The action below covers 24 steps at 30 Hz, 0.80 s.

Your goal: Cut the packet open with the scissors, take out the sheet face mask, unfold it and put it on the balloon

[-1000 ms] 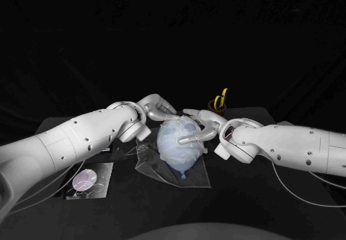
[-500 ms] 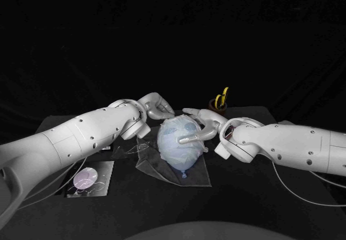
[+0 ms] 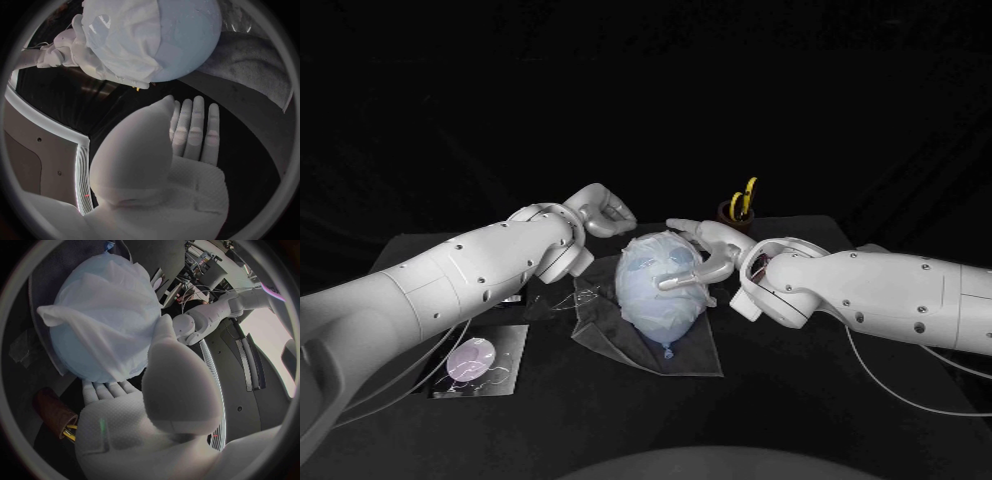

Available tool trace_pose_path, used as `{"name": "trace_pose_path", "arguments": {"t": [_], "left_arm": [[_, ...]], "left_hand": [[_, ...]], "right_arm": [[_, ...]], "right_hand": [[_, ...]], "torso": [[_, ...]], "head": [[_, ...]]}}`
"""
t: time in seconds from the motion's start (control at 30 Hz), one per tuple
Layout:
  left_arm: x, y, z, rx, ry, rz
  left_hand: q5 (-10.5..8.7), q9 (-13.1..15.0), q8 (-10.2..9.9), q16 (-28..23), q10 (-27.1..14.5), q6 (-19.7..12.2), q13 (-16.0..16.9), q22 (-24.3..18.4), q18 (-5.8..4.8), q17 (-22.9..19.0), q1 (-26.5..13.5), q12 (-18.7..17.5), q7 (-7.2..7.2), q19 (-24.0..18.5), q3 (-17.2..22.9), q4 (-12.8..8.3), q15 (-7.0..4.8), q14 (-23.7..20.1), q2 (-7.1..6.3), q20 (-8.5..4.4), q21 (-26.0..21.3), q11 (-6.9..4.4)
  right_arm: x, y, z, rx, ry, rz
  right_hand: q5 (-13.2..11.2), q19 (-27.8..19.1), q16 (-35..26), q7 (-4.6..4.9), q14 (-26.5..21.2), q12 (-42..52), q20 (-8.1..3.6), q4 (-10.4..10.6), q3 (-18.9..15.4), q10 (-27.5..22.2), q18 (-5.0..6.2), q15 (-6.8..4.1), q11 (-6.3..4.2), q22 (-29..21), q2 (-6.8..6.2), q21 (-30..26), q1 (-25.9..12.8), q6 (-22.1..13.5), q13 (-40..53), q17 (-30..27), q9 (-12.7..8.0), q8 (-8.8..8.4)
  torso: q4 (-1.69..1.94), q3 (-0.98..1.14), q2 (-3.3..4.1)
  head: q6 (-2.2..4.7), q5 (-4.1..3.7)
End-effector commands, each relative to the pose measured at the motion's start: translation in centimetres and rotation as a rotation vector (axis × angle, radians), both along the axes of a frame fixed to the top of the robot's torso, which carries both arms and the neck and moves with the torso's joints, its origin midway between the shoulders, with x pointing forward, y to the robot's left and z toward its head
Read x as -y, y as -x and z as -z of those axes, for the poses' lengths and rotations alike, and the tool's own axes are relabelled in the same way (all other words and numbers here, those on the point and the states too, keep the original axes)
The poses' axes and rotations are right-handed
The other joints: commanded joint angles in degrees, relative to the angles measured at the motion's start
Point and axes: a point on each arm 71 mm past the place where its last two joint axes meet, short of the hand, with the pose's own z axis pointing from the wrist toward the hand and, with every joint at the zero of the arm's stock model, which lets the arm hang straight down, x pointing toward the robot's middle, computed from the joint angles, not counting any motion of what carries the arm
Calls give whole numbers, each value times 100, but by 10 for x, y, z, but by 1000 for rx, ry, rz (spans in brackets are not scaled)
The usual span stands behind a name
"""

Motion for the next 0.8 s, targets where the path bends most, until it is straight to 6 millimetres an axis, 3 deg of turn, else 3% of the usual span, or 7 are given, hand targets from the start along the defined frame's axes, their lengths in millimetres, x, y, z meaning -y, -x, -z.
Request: {"name": "trace_pose_path", "arguments": {"t": [0.03,0.1,0.23,0.3,0.43,0.57,0.8], "left_arm": [[-6,1,-4,-26,165,-25],[-11,3,-4,-55,207,-21],[-19,9,-3,-116,246,11],[-24,14,-1,-147,256,33],[-33,22,4,-174,254,60],[-39,28,10,-174,237,81],[-42,34,15,-152,199,100]], "left_hand": [[-16,-27,-71,-97,-132,-119,2,-23,2,-28,-462,-20,55,-46,-104,13,69,-140,-13,9,-43,56],[-13,-77,-174,-299,-314,-282,9,-175,-164,-106,-1302,-7,127,-475,-423,10,168,-450,18,42,-334,127],[-18,-134,-293,-508,-595,-527,3,-377,-334,-210,-1786,9,181,-1063,-1067,18,272,-752,-9,38,-677,202],[-17,-161,-337,-614,-803,-673,12,-531,-473,-295,-1624,12,210,-1541,-1840,16,334,-886,125,43,-923,256],[-11,-194,-369,-727,-990,-813,8,-638,-538,-384,-1193,-1,184,-1875,-2605,45,395,-1053,-153,56,-1088,312],[-5,-203,-349,-800,-1093,-851,9,-712,-550,-553,-858,1,136,-2111,-2837,52,461,-1576,-336,62,-1205,359],[-10,-208,-304,-787,-1139,-862,14,-759,-551,-702,-518,21,139,-2223,-2712,38,478,-2024,-216,65,-1272,319]], "right_arm": [[-1,2,4,-16,16,-18],[-1,2,4,-16,16,-18],[0,2,4,-17,17,-17],[1,2,4,-17,17,-15],[2,2,5,-18,19,-13],[2,2,5,-20,19,-12],[3,2,7,-23,20,-12]], "right_hand": [[-31,41,-5,990,5,27,18,-4,30,-18,43,4,19,-3,21,26,52,46,5,-1,5,28],[-31,41,-5,990,5,27,18,-4,30,-18,43,4,19,-3,21,26,52,46,5,-1,5,28],[-31,41,-5,990,5,27,18,-4,30,-18,43,4,19,-3,21,26,52,46,5,-1,5,28],[-33,41,-4,990,11,37,18,-4,43,-11,43,5,20,-4,33,26,58,55,5,1,11,31],[-33,41,-4,990,11,37,18,-4,43,-11,43,5,20,-4,33,26,58,55,5,1,11,31],[-33,41,-4,990,11,37,18,-4,43,-11,43,5,20,-4,33,26,58,55,5,1,11,31],[-34,42,-3,990,14,44,18,-4,44,-6,43,4,20,-4,33,26,60,65,5,1,17,35]], "torso": [[6,-3,-3],[13,-1,-1],[5,-4,10],[0,-8,13],[17,-5,1],[11,-8,3],[-3,-10,5]], "head": [[23,-5],[24,-13],[23,-9],[21,-8],[8,-4],[5,12],[17,33]]}}
